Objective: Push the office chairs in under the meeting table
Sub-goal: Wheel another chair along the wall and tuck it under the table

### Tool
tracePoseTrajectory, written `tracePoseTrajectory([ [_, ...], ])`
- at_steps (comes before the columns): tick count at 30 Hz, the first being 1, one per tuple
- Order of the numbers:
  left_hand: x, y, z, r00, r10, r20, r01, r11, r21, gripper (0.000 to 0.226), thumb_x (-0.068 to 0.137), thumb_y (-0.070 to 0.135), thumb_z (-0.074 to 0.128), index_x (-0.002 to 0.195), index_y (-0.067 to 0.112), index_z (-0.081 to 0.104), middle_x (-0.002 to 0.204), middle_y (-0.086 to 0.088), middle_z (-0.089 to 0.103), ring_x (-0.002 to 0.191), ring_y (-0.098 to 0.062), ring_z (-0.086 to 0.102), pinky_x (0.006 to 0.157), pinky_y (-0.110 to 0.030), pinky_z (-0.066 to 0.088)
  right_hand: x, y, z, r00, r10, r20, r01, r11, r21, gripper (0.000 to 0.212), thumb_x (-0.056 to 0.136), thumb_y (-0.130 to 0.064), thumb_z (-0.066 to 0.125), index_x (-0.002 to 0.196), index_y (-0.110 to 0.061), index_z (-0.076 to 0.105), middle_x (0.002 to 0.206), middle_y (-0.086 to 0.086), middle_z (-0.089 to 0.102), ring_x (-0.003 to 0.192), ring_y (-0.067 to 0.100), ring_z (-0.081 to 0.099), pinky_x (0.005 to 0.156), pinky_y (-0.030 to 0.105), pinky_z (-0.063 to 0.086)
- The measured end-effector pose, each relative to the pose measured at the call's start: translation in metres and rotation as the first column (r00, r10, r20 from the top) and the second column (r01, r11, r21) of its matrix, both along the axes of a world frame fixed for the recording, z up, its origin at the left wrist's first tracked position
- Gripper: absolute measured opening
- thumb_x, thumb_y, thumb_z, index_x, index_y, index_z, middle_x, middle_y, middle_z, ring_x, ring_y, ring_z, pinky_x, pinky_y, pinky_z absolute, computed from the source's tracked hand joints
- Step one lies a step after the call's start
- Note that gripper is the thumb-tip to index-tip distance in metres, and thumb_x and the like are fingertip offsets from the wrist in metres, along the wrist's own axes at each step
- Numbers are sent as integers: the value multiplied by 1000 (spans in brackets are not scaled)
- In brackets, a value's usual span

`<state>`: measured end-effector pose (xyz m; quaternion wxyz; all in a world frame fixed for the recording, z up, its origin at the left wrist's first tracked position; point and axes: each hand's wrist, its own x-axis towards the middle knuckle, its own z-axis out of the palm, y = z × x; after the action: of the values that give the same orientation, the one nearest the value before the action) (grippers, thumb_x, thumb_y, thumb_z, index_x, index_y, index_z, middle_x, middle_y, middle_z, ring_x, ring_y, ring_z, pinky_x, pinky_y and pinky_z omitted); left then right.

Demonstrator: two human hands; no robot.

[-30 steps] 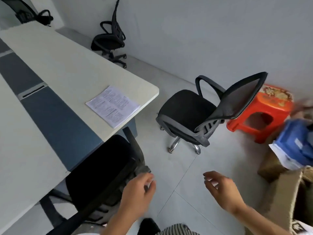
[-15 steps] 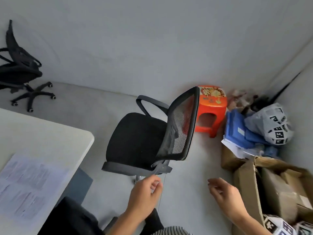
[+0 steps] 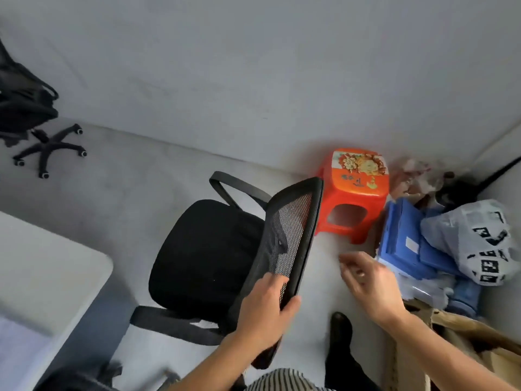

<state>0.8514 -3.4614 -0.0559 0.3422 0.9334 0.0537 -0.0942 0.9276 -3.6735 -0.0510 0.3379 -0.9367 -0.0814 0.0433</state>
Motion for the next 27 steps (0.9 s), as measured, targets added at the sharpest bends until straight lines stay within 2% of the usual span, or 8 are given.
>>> tracePoseTrajectory([
  [3, 11, -23, -7, 983, 181, -22, -179, 982, 52, 51, 80, 61, 34, 120, 31, 46, 111, 11, 49, 104, -8, 47, 83, -30, 44, 68, 3, -1, 961, 218, 172, -212, 976, -53, 21, 86, -30, 53, 100, -22, 67, 98, -6, 68, 85, 16, 63, 72, 35, 53],
  [7, 13, -48, -9, 921, 387, -42, -374, 910, 179, 63, 80, 70, 23, 126, 34, 48, 113, 12, 52, 102, -9, 48, 86, -29, 44, 147, 28, -1, 794, 490, 359, -482, 868, -120, 21, 84, -23, 54, 98, -17, 69, 98, -1, 69, 95, 21, 60, 76, 35, 47],
  [9, 6, -57, -9, 854, 514, -78, -475, 832, 285, 72, 76, 78, 19, 122, 32, 51, 110, 12, 54, 100, -10, 49, 86, -30, 44, 173, 48, -3, 732, 592, 339, -583, 801, -139, 23, 84, -25, 53, 97, -17, 70, 95, -2, 70, 94, 20, 61, 77, 32, 43],
  [12, 1, -65, -7, 744, 663, -85, -585, 707, 398, 81, 72, 83, 9, 111, 30, 56, 104, 11, 57, 96, -12, 49, 84, -32, 44, 191, 81, -13, 676, 730, 98, -713, 682, -164, 18, 87, -29, 54, 96, -25, 69, 88, -8, 72, 84, 16, 66, 68, 23, 42],
  [14, 5, -66, -4, 718, 691, -88, -596, 675, 436, 82, 73, 81, 4, 107, 29, 58, 103, 10, 59, 94, -12, 50, 84, -29, 44, 198, 94, -21, 672, 740, 9, -712, 650, -267, 16, 86, -36, 54, 86, -29, 68, 81, -11, 71, 76, 13, 66, 61, 22, 41],
  [17, 21, -58, -2, 720, 690, -71, -591, 663, 459, 79, 77, 73, -1, 103, 28, 58, 101, 10, 61, 88, -8, 48, 80, -20, 37, 211, 100, -26, 688, 725, 35, -684, 664, -303, 18, 85, -37, 54, 77, -28, 67, 75, -11, 69, 69, 14, 64, 58, 26, 45],
  [23, 59, -6, -9, 689, 724, 37, -658, 603, 450, 59, 87, 64, 20, 79, 23, 62, 74, 7, 63, 66, -10, 49, 62, -22, 41, 254, 153, -30, 619, 784, 42, -725, 592, -353, 23, 90, -38, 48, 79, -25, 64, 73, -9, 65, 60, 10, 56, 49, 14, 25],
  [27, 89, 49, -7, 675, 733, 83, -679, 573, 459, 57, 86, 65, 21, 77, 24, 60, 71, 10, 59, 64, -8, 45, 57, -13, 25, 282, 206, -36, 618, 785, 50, -724, 593, -352, 28, 92, -38, 45, 71, -24, 59, 64, -8, 58, 53, 7, 52, 49, 16, 37],
])
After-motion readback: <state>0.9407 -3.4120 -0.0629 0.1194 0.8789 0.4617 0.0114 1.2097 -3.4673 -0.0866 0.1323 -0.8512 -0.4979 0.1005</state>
